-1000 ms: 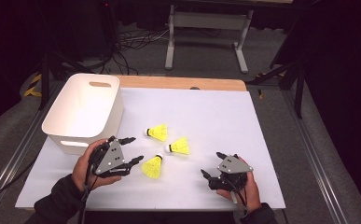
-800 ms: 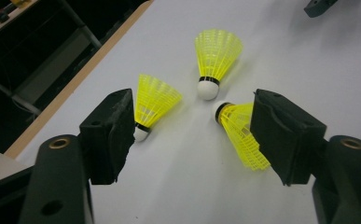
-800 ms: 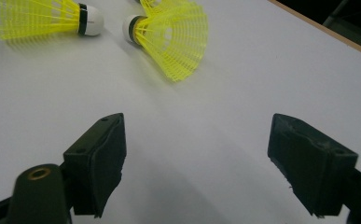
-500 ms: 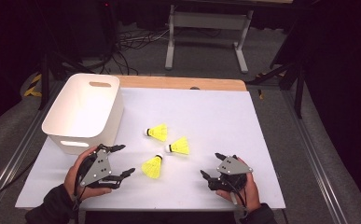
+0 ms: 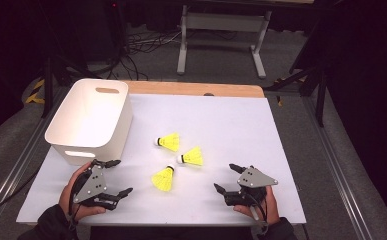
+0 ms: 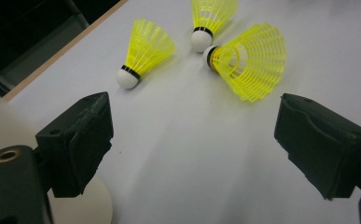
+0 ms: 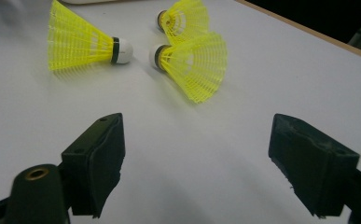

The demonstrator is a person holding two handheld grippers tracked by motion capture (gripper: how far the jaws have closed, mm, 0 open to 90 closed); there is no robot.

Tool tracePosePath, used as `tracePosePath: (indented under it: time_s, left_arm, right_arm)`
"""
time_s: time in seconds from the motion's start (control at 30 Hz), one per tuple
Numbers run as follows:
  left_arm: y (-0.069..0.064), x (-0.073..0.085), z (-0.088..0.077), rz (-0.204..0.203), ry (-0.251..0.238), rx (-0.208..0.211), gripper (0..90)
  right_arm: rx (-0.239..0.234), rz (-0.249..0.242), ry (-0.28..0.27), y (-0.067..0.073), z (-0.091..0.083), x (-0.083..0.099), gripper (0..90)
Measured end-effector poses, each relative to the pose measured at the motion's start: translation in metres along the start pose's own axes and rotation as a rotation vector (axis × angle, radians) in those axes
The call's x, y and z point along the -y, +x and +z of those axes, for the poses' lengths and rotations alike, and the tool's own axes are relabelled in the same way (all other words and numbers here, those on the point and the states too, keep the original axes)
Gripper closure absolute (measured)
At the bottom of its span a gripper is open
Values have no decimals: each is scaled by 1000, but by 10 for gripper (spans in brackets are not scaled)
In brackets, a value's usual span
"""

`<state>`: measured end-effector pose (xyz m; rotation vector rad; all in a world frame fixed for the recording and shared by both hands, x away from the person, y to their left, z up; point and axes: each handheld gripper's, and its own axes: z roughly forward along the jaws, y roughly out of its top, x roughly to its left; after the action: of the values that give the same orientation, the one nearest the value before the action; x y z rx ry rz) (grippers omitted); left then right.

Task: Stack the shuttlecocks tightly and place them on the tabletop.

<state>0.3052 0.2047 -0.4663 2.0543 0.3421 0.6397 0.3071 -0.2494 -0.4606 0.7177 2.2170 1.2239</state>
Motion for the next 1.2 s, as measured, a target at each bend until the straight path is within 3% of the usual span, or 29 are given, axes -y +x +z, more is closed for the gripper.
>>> tracePosePath:
  time_s: [0.23,0.47,0.77,0.87,1.2]
  left_arm:
    - [4,19,-9,-58,-8,-23,110]
    - [4,30,-18,-114,-7,-17,98]
    - [13,41,-31,-178,-22,-43,80]
    - [13,39,-33,-176,-36,-53,79]
    - [13,39,-35,-173,-46,-45,79]
  right_arm:
    - [-2,7,15,-1,7,-1,190]
    - [19,10,43,-6,15,-6,214]
    - [-10,14,33,-12,25,-21,237]
    - [-32,12,40,-13,31,-28,260]
    - [-116,-26,180,-15,74,-46,364]
